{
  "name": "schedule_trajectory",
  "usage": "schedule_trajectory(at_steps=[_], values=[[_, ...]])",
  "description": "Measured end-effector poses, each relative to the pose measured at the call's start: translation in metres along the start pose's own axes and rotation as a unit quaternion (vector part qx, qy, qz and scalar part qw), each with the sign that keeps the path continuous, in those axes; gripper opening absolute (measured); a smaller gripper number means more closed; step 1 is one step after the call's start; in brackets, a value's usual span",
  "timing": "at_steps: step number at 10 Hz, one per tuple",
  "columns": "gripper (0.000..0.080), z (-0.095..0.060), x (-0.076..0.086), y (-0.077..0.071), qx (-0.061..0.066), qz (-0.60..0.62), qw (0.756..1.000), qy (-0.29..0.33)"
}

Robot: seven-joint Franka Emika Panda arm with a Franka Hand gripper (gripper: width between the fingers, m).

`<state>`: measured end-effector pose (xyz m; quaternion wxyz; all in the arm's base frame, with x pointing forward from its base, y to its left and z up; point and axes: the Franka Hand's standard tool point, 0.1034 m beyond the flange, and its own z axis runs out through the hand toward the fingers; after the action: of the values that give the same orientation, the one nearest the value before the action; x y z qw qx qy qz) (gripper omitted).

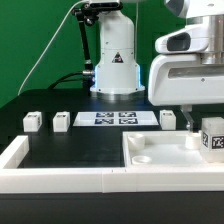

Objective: Assemble square table

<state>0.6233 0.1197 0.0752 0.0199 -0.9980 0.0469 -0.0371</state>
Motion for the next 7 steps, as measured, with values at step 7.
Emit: schedule_trajectory(at_steps=[7], values=[[0.029,-0.0003,-0.0007,0.0014,0.003,0.261,0.965,0.007]])
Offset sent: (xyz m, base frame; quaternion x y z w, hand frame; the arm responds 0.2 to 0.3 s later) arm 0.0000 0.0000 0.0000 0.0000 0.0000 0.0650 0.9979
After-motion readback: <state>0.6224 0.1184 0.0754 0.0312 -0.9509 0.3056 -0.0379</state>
